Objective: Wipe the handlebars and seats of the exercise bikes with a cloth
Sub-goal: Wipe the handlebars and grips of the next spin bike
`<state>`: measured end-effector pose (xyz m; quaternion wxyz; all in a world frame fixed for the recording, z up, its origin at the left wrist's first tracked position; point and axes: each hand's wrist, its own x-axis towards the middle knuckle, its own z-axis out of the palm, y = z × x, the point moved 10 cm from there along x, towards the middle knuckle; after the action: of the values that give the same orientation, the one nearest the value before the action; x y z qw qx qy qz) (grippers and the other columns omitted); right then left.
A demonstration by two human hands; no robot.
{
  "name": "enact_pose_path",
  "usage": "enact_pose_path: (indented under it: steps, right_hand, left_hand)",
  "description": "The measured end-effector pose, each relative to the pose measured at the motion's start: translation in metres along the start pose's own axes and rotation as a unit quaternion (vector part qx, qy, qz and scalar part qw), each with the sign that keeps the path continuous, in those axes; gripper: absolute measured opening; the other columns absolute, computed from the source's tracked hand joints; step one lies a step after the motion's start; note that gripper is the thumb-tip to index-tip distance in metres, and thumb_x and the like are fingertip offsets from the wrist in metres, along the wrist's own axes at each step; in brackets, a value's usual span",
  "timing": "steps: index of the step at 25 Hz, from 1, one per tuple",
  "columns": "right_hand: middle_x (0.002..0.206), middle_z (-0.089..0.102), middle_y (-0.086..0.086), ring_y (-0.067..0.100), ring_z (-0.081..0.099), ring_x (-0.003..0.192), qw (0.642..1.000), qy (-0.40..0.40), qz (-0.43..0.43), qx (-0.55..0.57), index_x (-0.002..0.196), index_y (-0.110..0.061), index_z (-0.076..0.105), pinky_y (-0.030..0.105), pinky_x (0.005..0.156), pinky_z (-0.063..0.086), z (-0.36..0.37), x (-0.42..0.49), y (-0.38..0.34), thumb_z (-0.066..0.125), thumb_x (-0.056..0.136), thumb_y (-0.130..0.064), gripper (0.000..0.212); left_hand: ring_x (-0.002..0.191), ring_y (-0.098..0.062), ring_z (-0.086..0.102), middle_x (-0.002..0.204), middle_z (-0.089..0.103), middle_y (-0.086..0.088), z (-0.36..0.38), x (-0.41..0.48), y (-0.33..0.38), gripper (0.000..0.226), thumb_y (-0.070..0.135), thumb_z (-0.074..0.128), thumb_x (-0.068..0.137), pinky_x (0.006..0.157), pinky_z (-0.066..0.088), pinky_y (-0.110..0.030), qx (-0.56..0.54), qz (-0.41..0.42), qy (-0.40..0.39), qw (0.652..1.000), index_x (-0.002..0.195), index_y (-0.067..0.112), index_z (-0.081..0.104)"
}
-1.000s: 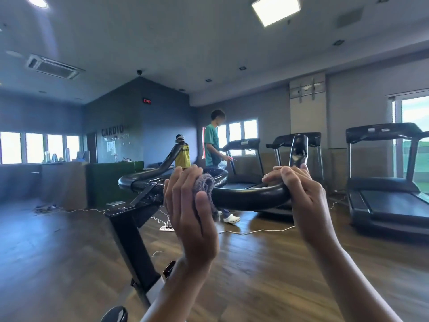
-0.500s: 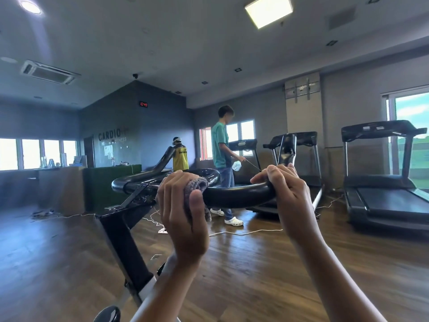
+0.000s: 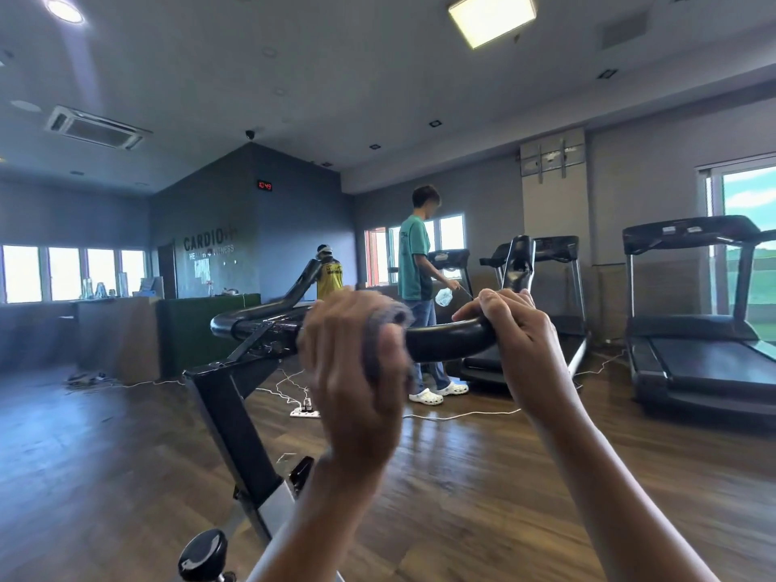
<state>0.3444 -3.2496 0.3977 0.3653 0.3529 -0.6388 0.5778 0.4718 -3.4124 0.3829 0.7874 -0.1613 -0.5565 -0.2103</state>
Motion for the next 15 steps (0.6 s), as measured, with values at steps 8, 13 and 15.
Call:
enact_pose_path:
  steps: [8, 13, 15]
  right_hand:
    - [0.084, 0.077, 0.006, 0.011, 0.071, 0.08, 0.988, -0.062, 0.071, 0.122, 0.094, -0.007, 0.076, 0.036, 0.089, 0.049, -0.004, 0.001, 0.003, 0.041, 0.107, -0.029, 0.043]
    - [0.116, 0.073, 0.002, -0.007, 0.058, 0.11, 0.995, -0.083, 0.045, 0.044, 0.092, -0.022, 0.077, 0.051, 0.12, 0.017, 0.003, -0.001, -0.003, 0.038, 0.098, -0.045, 0.046]
    - [0.117, 0.073, -0.004, -0.004, 0.057, 0.115, 0.993, -0.093, 0.059, 0.043, 0.102, -0.024, 0.075, 0.042, 0.12, 0.02, 0.005, 0.001, -0.004, 0.038, 0.099, -0.047, 0.044]
  left_hand:
    - [0.126, -0.028, 0.05, 0.123, 0.064, -0.009, 0.041, -0.026, 0.049, 0.039, 0.043, 0.043, 0.103, 0.113, 0.035, -0.049, 0.162, 0.092, -0.062, 0.981, 0.124, 0.011, 0.054]
    - [0.129, -0.027, 0.047, 0.123, 0.062, -0.012, 0.021, -0.021, 0.013, 0.043, 0.043, 0.034, 0.105, 0.108, 0.038, -0.055, 0.11, -0.006, -0.044, 0.993, 0.123, 0.009, 0.053]
    - [0.127, -0.028, 0.049, 0.121, 0.064, -0.012, 0.03, -0.019, 0.022, 0.04, 0.039, 0.039, 0.104, 0.11, 0.036, -0.055, 0.138, -0.014, -0.058, 0.989, 0.121, 0.008, 0.056]
